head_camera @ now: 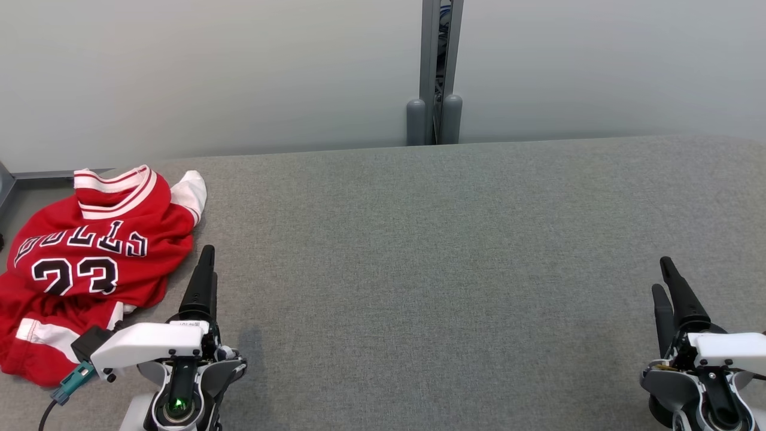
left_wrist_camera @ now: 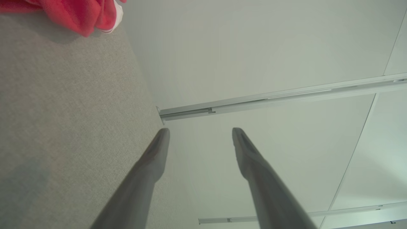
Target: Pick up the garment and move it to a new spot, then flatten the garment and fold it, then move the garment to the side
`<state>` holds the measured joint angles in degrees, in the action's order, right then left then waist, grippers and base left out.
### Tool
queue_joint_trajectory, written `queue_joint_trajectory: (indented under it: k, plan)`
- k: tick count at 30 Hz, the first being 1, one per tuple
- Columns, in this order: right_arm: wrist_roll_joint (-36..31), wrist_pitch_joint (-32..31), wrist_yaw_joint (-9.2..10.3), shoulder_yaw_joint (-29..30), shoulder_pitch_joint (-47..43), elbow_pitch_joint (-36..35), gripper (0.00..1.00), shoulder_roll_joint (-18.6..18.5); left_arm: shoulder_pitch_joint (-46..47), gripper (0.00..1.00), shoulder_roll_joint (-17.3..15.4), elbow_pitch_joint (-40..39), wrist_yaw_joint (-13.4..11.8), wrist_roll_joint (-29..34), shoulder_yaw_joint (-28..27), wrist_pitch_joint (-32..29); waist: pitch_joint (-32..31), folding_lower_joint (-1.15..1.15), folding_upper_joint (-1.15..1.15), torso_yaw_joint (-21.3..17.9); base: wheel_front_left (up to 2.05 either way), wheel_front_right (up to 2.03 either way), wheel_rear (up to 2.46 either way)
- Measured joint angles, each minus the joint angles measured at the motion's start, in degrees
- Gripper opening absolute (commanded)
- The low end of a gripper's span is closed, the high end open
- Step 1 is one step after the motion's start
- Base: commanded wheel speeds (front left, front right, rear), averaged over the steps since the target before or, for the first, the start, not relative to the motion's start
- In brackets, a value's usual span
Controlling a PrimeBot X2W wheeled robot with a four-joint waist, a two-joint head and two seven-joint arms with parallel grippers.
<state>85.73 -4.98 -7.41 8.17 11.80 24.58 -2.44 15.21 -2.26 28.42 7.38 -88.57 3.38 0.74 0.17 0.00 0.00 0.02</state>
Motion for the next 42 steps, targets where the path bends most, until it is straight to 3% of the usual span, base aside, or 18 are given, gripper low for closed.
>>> queue_joint_trajectory:
  k: [15,29,42]
  plan:
    - [-19.09,4.09,0.00,-5.35,-1.22,-3.56,1.00,0.12,-2.93,1.00,0.07,-7.16,-0.10,15.97,-0.86,2.93,-0.50,0.00,0.00,0.37,0.00,0.00,0.00]
    - [-36.35,7.31,-0.01,-8.38,-3.02,-9.11,1.00,0.20,-5.17,1.00,-0.02,-13.33,-3.98,39.02,2.13,5.32,-0.63,0.00,0.00,1.12,0.00,0.00,0.00]
    - [-47.01,9.93,-0.01,-11.84,-5.33,-12.26,1.00,0.15,-7.36,1.00,-0.30,-16.59,-5.44,50.97,4.59,7.12,-0.57,0.00,0.00,1.61,0.00,0.00,0.00]
